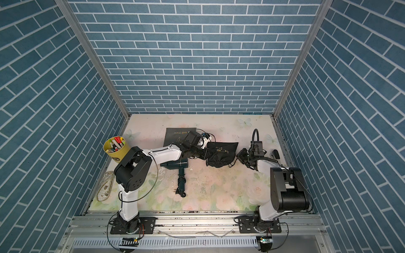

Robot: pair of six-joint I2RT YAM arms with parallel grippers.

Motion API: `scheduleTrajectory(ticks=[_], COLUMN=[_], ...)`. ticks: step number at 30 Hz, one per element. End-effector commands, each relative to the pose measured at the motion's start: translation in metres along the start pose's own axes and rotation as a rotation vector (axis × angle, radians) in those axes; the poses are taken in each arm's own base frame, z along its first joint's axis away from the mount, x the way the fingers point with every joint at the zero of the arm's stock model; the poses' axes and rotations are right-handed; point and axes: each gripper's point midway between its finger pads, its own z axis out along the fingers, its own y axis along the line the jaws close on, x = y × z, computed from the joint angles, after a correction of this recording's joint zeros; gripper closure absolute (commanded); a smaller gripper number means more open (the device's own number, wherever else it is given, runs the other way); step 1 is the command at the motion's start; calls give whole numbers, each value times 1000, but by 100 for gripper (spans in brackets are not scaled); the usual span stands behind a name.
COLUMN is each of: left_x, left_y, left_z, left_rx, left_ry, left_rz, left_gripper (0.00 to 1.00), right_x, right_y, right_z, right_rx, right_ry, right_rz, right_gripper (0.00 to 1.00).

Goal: Pack away hair dryers
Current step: Move the drawstring bag to the center of the board.

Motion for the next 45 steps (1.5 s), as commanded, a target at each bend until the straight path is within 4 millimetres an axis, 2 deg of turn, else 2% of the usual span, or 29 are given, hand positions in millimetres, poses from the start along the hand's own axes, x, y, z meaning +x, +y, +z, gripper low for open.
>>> scheduleTrajectory(ticks=[1,7,12,19,29,32,35,38,41,45], left_x=[-2,-14,-21,-33,-52,-52,-46,-42,-39,-38], left_y=[-9,-11,-17,-26,-29,-28,-24,-19,-20,-31], left_z=[12,29,42,59,72,71,61,44,27,8], left_rx=[22,30,42,49,48,22,-51,-143,-194,-229], left_ry=[12,6,-3,-20,-63,-62,-54,-59,-72,-92], left_rz=[2,1,0,8,12,32,80,134,191,261], left_gripper=[91,91,91,91,86,71,56,35,2,1], right_x=[-15,-30,-42,-67,-95,-100,-101,-100,-101,-100], right_y=[10,4,12,13,11,12,13,10,8,7], right_z=[2,2,4,4,15,16,14,8,-2,-14], right_rx=[-20,-53,-96,-118,-144,-143,-131,-87,-37,7], right_ry=[-35,-52,-48,-63,-52,-46,-32,-31,-39,-46], right_rz=[-37,15,18,40,50,44,28,1,-23,-33], right_gripper=[100,100,100,100,100,97,77,62,52,44])
